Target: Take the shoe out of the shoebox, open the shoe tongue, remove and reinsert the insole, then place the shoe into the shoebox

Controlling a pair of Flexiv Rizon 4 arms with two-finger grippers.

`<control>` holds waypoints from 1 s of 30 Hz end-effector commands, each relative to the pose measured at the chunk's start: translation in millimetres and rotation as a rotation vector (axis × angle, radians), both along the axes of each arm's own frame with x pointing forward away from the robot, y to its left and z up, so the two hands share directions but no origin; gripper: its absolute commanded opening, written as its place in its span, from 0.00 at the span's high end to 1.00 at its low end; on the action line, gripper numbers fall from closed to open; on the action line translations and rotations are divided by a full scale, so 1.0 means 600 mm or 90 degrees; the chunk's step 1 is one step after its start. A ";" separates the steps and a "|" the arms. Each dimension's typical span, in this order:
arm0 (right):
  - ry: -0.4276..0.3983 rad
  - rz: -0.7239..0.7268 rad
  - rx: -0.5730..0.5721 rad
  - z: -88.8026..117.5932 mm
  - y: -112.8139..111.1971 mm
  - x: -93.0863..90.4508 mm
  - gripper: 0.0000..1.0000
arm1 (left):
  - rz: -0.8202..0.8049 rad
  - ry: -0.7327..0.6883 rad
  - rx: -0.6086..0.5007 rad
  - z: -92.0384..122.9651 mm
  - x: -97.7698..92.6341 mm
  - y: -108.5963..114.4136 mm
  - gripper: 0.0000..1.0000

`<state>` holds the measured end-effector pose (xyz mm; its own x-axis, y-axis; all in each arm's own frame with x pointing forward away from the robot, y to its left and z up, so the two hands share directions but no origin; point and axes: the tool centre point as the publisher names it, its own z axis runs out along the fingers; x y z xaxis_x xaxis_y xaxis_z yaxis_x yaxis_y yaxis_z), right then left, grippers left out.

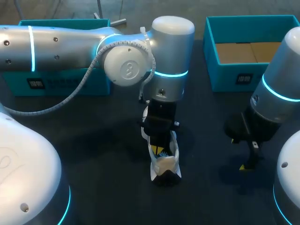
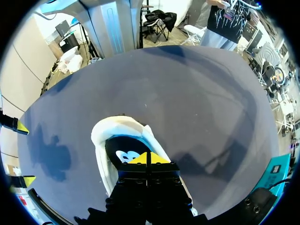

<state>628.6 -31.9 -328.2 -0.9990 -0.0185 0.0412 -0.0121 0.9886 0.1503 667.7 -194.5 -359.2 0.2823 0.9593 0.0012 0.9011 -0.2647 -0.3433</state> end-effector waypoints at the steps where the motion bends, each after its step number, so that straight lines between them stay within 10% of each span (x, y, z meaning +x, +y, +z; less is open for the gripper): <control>1: -0.001 0.000 -0.001 -0.001 0.000 -0.001 0.00 | 0.006 0.007 -0.005 -0.010 0.001 -0.004 1.00; 15: -0.001 0.000 -0.001 -0.001 0.000 -0.001 0.00 | 0.054 -0.016 0.003 -0.046 -0.016 -0.015 1.00; 30: -0.001 0.000 -0.001 -0.001 0.000 -0.001 0.00 | 0.052 -0.019 -0.014 0.032 -0.022 -0.015 1.00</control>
